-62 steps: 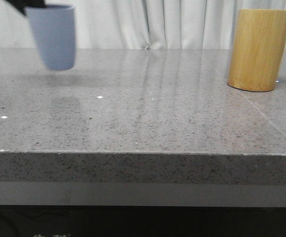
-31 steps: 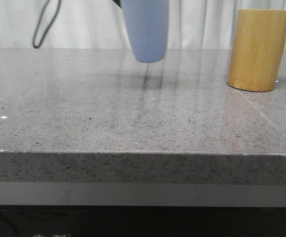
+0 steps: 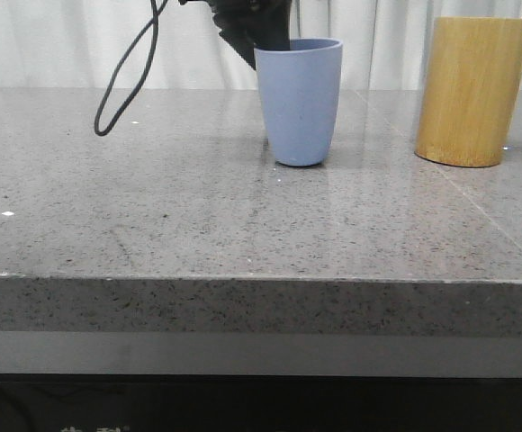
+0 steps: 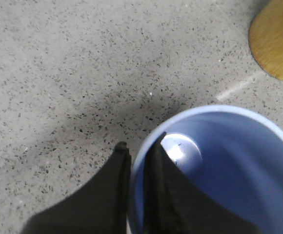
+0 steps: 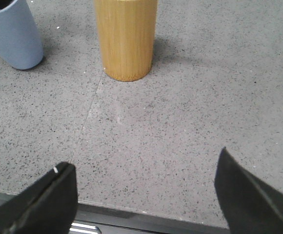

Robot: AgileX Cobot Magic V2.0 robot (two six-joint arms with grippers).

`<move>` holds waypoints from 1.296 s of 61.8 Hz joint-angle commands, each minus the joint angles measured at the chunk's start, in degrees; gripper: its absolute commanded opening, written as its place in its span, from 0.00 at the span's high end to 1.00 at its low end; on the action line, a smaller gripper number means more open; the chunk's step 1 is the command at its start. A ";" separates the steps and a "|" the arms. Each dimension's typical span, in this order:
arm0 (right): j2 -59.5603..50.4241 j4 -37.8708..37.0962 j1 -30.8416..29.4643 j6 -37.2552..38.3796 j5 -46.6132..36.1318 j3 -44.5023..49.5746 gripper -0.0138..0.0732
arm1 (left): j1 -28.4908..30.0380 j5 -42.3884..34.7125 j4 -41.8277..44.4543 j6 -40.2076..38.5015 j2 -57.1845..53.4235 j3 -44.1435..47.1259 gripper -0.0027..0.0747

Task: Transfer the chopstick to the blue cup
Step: 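Lift the blue cup with the left gripper and carry it toward the bamboo holder, then set the blue cup down near the bamboo holder and release with the left gripper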

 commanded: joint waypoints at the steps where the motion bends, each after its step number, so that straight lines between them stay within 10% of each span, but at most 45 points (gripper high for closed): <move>1: 0.66 0.29 -0.09 -0.55 -3.52 -2.15 0.16 | -0.34 -2.97 -0.84 -0.49 -2.96 -1.85 0.99; 24: 0.66 0.29 -0.09 -0.55 -2.32 -2.15 0.16 | -0.34 -4.03 -1.04 -0.49 -2.89 -1.85 0.55; 80: 0.66 0.29 -0.09 -0.55 -2.20 -2.15 0.16 | -0.11 3.38 -0.50 -1.43 -12.29 -9.34 0.55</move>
